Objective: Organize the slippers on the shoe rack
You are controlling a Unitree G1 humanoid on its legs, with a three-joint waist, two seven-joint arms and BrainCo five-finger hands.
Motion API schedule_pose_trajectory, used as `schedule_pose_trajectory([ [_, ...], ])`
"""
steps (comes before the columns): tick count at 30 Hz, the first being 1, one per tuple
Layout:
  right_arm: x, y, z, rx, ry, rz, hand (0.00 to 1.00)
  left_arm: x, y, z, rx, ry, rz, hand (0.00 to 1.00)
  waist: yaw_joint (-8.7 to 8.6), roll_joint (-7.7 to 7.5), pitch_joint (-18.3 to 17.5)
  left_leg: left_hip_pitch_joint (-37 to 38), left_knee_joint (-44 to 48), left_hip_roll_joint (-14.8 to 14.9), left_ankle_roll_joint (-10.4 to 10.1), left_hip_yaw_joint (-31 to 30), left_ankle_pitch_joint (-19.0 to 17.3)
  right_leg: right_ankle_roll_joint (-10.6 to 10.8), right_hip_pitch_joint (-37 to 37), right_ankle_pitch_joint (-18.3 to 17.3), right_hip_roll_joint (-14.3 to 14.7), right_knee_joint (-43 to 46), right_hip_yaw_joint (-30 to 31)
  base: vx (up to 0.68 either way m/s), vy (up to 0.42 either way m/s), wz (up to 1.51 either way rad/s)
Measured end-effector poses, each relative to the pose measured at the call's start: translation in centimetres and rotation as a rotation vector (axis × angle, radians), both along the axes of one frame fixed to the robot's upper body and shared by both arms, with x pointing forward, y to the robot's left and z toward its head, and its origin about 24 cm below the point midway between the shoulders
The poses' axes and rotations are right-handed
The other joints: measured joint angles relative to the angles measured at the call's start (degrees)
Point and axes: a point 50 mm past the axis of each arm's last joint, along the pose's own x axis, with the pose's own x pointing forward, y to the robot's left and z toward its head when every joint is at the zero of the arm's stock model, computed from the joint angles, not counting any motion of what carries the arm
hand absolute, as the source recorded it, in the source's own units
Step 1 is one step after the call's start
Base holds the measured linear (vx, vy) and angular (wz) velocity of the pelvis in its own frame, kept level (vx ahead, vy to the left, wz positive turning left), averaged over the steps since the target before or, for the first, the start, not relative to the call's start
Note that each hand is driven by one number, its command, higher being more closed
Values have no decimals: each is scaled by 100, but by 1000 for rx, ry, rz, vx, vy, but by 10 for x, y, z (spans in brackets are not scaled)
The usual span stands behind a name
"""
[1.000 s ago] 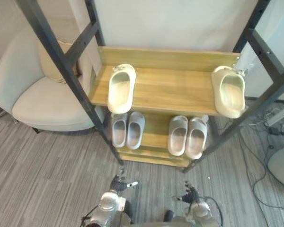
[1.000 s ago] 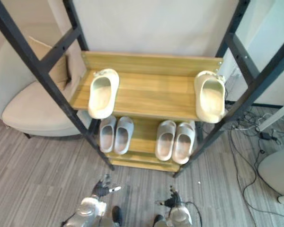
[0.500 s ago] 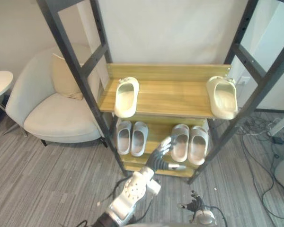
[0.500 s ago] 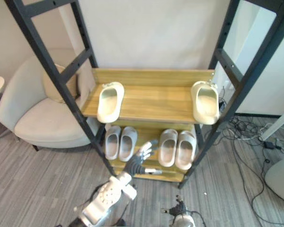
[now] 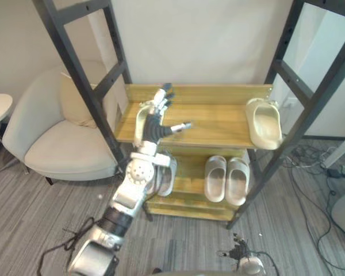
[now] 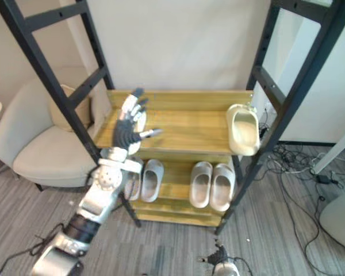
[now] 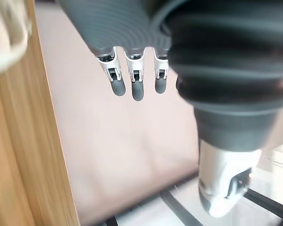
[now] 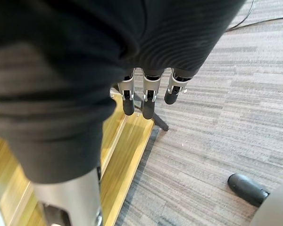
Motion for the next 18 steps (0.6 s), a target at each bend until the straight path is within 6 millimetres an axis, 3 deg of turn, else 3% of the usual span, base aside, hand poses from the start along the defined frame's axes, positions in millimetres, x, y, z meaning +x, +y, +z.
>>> schedule_pose_trajectory([
  [6, 2, 0, 1, 10, -1, 7, 0, 24, 47, 7, 77, 31, 187, 0, -63, -57, 41, -76, 0, 23, -29, 59, -24, -5, -107, 31, 25, -42, 96, 14, -3, -10],
  [7, 3, 1, 1, 17, 1, 11, 0, 31, 67, 14, 105, 34, 252, 0, -69, -62, 47, -154, 1, 37, -30, 150, -25, -15, -217, 84, 42, -61, 179, 31, 0, -26],
  [8, 3, 0, 1, 20, 1, 8, 0, 34, 75, 17, 115, 34, 278, 0, -77, -64, 63, -164, 2, 36, -30, 165, -25, -16, -228, 129, 47, -89, 199, 37, -1, -25],
  [15, 6, 0, 4, 26, -22, 7, 0, 49, 108, 33, 181, 65, 391, 0, -149, 5, 151, -168, 2, 45, -86, 151, -68, -21, -350, 145, 45, -81, 384, 26, -2, -16],
  [18, 7, 0, 4, 37, -28, -10, 0, 54, 112, 40, 189, 72, 410, 0, -176, 34, 215, -182, 2, 50, -90, 132, -79, -20, -372, 144, 45, -81, 387, 3, -1, -4],
])
